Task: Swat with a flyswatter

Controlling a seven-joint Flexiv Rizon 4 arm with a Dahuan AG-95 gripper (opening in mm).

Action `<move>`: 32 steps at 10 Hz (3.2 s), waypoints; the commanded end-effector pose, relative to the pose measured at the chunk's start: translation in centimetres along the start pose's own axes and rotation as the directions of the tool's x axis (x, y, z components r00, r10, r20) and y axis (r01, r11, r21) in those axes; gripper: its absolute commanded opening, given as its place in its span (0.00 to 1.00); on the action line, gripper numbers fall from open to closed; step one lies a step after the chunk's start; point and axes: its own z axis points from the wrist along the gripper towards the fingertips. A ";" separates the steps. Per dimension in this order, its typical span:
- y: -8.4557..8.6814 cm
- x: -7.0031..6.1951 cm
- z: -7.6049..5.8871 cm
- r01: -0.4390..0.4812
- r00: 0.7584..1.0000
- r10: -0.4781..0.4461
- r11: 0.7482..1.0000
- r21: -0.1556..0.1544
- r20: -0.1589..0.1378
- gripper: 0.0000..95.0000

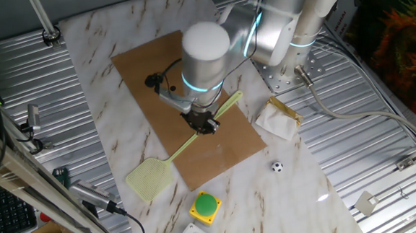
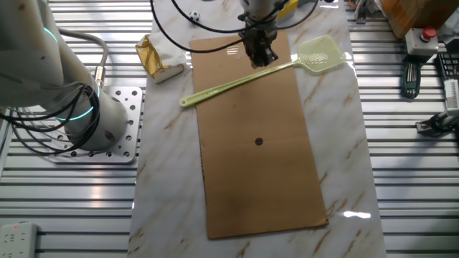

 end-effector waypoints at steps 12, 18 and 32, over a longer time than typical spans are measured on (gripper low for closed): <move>-0.1 -0.1 -0.1 -0.014 0.999 0.014 1.000 0.004 -0.042 0.00; -0.2 0.0 0.2 -0.006 0.999 0.007 1.000 0.010 -0.034 0.00; -0.4 0.2 1.2 0.042 0.999 -0.041 0.999 0.033 -0.017 0.40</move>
